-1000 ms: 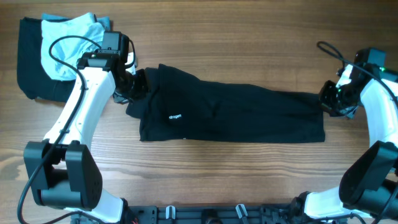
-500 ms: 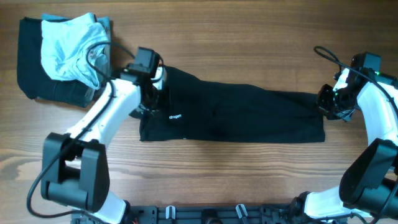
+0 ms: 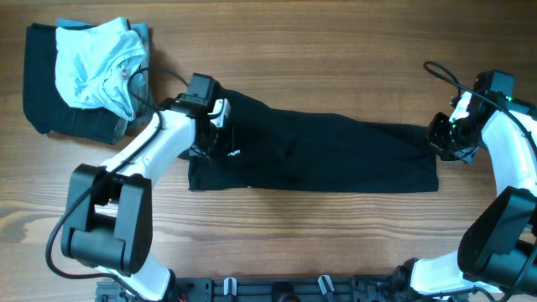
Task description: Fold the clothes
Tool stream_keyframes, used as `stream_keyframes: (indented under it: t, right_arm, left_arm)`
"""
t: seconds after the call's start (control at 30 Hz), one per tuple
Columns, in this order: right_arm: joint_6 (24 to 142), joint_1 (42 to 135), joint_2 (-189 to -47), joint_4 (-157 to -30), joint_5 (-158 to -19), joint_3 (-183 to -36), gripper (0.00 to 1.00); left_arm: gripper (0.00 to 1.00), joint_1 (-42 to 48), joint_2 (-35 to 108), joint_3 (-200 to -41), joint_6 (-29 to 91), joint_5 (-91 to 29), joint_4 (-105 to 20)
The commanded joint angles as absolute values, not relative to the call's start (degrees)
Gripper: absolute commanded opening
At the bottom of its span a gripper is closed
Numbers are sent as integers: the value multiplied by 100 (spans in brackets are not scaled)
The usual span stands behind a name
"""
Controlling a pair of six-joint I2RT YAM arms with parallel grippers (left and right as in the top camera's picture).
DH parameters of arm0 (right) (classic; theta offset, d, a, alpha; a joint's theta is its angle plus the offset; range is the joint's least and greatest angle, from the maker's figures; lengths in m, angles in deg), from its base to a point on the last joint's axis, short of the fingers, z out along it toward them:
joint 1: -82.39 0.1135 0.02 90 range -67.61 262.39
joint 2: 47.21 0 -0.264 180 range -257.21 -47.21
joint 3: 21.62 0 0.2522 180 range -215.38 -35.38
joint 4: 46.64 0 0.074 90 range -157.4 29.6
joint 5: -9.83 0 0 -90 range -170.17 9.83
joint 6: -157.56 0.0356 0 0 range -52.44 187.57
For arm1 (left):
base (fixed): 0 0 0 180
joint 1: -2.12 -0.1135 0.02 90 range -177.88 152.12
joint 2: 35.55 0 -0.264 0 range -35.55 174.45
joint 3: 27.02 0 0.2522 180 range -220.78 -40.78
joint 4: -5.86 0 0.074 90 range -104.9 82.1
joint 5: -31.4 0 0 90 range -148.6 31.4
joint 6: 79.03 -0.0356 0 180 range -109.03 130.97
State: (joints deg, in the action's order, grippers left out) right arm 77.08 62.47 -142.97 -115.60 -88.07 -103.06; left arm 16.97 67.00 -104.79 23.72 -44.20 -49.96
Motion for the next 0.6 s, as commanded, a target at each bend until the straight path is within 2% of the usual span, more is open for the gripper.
stream_keyframes:
  t: [0.0, 0.27, 0.4, 0.57]
  right_arm:
    - [7665, 6260, -14330, -11451, -8905, -10306, 4]
    - [7501, 6256, -14308, -10937, -9006, -10630, 4]
    - [7042, 6256, -14308, -10583, -9557, -10630, 4]
    - [7074, 6256, -14310, -10609, -9570, -10630, 4]
  left_arm:
    - [4, 1365, 6496, -10837, 2339, -3994, -5112]
    - [4, 965, 6057, -11747, 2337, -4001, -5245]
    - [4, 851, 6055, -11838, 2339, -3999, -5239]
    - [4, 831, 6055, -11838, 2339, -3999, -5276]
